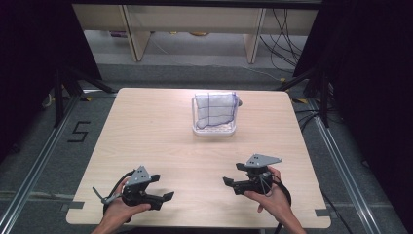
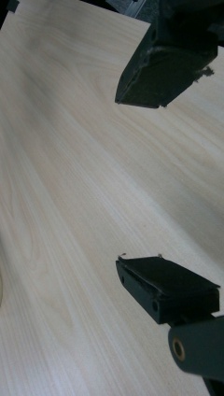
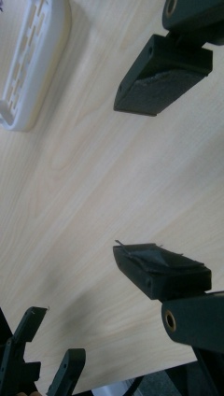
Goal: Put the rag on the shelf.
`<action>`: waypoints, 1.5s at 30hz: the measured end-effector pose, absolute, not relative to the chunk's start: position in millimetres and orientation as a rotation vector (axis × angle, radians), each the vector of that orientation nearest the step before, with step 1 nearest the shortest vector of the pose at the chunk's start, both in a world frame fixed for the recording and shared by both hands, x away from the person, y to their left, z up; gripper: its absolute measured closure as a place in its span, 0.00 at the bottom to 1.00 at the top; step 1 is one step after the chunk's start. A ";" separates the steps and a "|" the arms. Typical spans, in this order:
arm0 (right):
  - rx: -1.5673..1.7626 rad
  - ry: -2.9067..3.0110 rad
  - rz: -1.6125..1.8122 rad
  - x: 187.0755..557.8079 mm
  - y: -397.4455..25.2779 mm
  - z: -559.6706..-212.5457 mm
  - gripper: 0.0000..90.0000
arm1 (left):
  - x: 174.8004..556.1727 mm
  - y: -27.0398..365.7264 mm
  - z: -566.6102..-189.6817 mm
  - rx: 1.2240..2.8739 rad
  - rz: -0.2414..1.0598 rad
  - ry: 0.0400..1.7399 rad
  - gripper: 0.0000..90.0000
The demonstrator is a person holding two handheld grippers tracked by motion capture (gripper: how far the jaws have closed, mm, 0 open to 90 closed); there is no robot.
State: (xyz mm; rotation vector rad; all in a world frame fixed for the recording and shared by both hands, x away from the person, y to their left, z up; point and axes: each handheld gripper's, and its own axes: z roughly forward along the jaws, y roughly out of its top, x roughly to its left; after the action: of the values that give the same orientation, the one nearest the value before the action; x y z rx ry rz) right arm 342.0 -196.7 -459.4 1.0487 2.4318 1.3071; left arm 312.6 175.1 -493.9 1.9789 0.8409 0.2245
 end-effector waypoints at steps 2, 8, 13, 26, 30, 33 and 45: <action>1.053 2.447 1.298 339.1 -197.8 -461.9 0.27 | 310.1 175.8 -494.2 1.993 0.219 0.840 0.18; 1.050 2.467 1.280 330.5 -201.5 -472.8 0.22 | 303.2 177.0 -500.1 2.001 0.225 0.825 0.18; 1.050 2.496 1.251 323.4 -204.6 -476.2 0.19 | 297.1 176.3 -503.4 2.034 0.216 0.817 0.18; 1.033 2.547 1.170 303.2 -209.7 -486.6 0.19 | 277.9 165.0 -508.2 2.085 0.237 0.782 0.18; 1.034 2.581 1.135 296.5 -209.9 -489.2 0.19 | 276.9 161.4 -509.4 2.153 0.266 0.737 0.18; 1.001 2.597 1.114 293.3 -208.9 -490.4 0.19 | 277.0 159.9 -510.2 2.167 0.272 0.737 0.18; 0.976 2.640 1.095 293.4 -205.7 -494.8 0.19 | 277.2 159.4 -510.1 2.145 0.261 0.734 0.18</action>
State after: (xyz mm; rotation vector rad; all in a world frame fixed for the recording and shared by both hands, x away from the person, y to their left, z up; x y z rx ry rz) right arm 293.4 -205.7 -494.8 0.9757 2.6403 1.0950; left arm 277.2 159.4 -510.1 2.1453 0.7342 0.2606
